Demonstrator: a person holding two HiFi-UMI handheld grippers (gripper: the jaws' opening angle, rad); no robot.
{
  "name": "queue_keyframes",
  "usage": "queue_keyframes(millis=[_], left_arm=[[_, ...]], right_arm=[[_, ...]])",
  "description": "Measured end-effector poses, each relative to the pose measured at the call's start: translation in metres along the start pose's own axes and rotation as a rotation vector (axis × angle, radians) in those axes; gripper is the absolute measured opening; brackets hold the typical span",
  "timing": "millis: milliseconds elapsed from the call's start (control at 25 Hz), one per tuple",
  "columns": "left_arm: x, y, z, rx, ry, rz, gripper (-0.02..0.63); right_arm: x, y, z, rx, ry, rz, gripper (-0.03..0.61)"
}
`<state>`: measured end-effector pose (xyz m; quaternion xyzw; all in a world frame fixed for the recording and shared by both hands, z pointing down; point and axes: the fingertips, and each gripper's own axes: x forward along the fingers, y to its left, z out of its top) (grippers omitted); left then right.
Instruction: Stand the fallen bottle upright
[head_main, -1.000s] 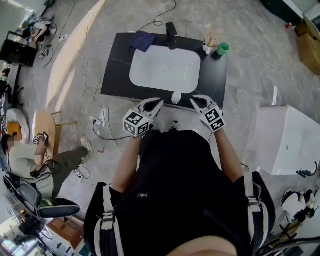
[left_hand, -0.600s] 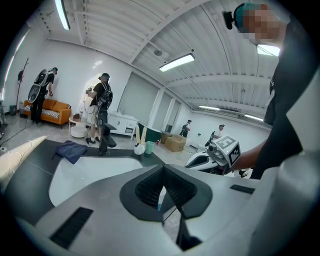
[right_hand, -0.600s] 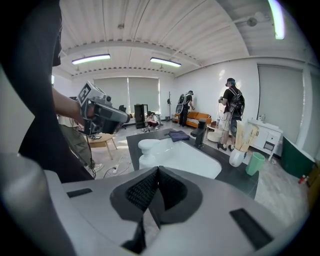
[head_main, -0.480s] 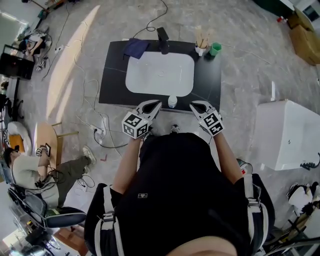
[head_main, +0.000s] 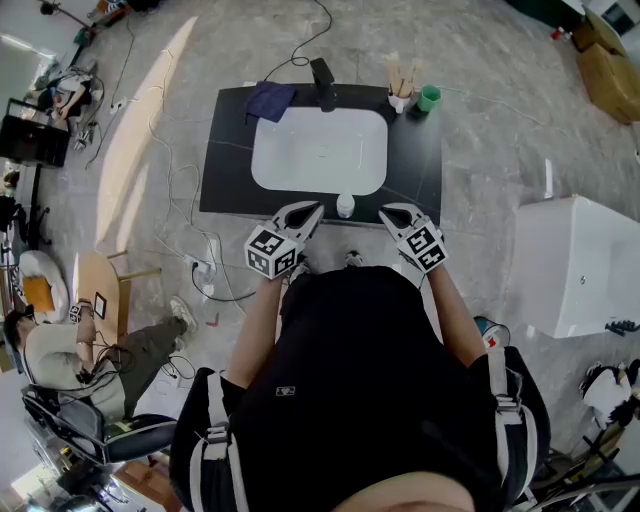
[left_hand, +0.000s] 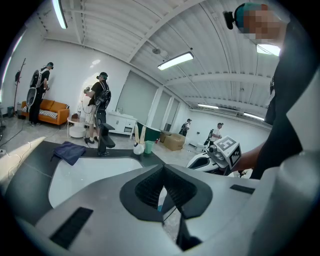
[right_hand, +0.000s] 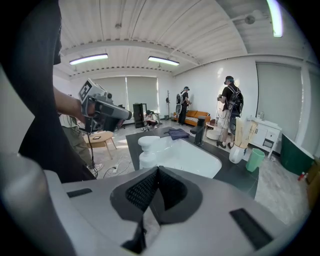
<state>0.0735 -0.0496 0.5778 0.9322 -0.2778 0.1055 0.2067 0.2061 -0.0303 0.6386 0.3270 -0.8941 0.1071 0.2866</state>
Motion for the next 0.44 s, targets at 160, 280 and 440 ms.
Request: queue_keyframes(millis=[160,280,440], left_arm=[[-0.0023,0.0014,-0.0027,-0.004,0.002,0.008,0.015],[-0.0041,0.0018,-0.0068,-0.007,0.005,0.013,0.015],[-0.0055,0.0032,-0.0053,-0.003,0.003,0.018,0.015]], right_arm=[[0.0034,0.0034,-0.0004,-0.002,0.001,0.012,0.060],[0.0052,0.0064,-0.0007,-0.004,0.000,0.022,0.060],[0.0075,0.0056,0.0001,-0.005,0.000,0.024,0.060]])
